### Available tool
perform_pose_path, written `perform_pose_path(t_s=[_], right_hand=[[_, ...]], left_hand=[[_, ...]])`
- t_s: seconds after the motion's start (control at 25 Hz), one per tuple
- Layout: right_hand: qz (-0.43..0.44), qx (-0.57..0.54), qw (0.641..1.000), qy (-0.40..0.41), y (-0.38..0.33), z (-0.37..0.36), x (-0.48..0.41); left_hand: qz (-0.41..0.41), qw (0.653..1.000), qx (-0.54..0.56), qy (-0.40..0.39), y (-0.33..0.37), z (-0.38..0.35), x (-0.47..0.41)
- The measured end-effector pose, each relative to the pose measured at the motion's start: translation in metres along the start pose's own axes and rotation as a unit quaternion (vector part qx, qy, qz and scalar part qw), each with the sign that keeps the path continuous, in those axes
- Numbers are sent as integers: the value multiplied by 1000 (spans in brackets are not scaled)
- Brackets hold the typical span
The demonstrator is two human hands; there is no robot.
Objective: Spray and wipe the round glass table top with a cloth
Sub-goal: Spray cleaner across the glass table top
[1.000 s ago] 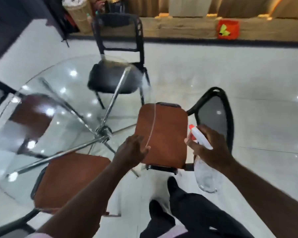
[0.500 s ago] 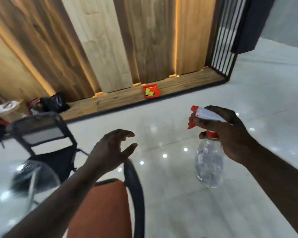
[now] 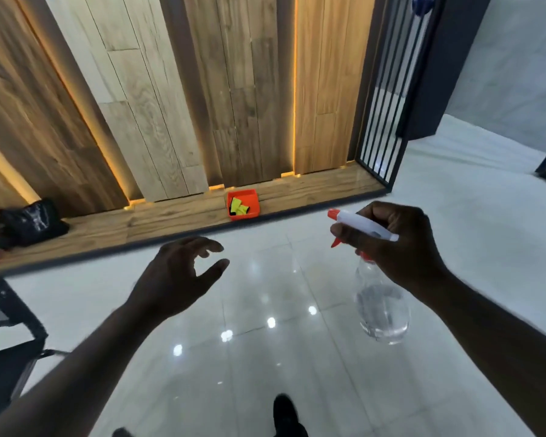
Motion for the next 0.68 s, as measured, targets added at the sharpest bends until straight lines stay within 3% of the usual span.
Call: perform_pose_path(t_s=[0.2,0.36,0.52,0.68], right_hand=[[-106,-105,987,-62,96,-45,-135],[-122,-147,978,-82,144,-85,-249],[-107,-148,982,-52,191,-127,-352],[-116,-149,981,-53,277,-195,-455]], left_hand=[[17,1000,8,12,-65,-48,-153],[16,1000,11,-12,-102,-71,-284],[24,999,6,-26,-140,-105,-386],[49,998,-21,-31,-198,-163,-485]])
Point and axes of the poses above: each hand's wrist, its own x-axis away from the middle knuckle, its own z-axis out of the back of the hand, y = z × x, the point moved 2 cm from there along -x, towards the middle knuckle
